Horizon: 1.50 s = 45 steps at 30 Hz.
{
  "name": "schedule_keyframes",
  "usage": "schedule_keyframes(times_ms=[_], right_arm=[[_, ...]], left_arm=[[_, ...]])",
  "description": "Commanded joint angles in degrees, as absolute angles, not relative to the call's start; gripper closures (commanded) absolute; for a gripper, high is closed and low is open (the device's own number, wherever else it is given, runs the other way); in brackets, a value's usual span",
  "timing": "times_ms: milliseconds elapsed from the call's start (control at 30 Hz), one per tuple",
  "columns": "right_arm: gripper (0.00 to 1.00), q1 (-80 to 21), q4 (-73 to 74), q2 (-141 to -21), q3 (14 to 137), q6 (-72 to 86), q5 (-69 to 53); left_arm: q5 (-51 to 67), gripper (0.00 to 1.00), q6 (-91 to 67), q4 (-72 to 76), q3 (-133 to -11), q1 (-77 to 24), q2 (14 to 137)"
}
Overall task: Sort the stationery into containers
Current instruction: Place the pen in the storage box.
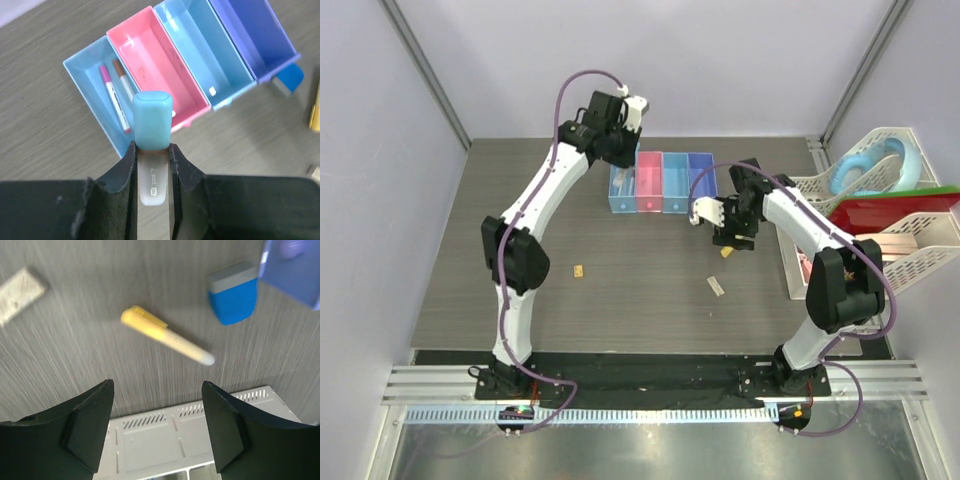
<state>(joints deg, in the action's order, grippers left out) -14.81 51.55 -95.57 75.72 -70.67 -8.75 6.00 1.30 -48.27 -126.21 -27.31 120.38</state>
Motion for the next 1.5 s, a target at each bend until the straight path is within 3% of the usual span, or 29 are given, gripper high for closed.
schedule_keyframes(times_ms=[0, 333, 1100, 1200, 1367, 1467], right_arm=[[0.24, -16.52, 49.14, -88.51, 69.99, -81.99, -0.8], [0.23, -19.07, 41.31, -92.46, 64.78, -86.31, 5.54], [0.25, -15.12, 34.37, -108.1, 68.73, -87.36, 2.9], [0.29, -15.03, 34.37, -109.16, 68.73, -87.8, 3.34], [0.35, -15.03, 35.85, -111.53, 68.73, -89.91, 3.17], [0.37, -15.12, 37.44, -112.41, 68.82, -91.22, 2.9]], left_arm=[[6.68, 1.0, -8.51, -49.05, -134.03, -27.25, 128.22], [11.77, 1.0, -14.66, -46.42, -142.82, -26.46, 139.04], [13.98, 1.0, -18.02, -36.56, -145.11, -24.87, 144.14], [13.98, 0.96, -17.75, -36.12, -145.02, -24.79, 145.02], [13.71, 0.82, -17.58, -35.95, -145.11, -24.7, 146.69], [13.01, 0.82, -17.4, -35.68, -145.19, -24.7, 147.39]])
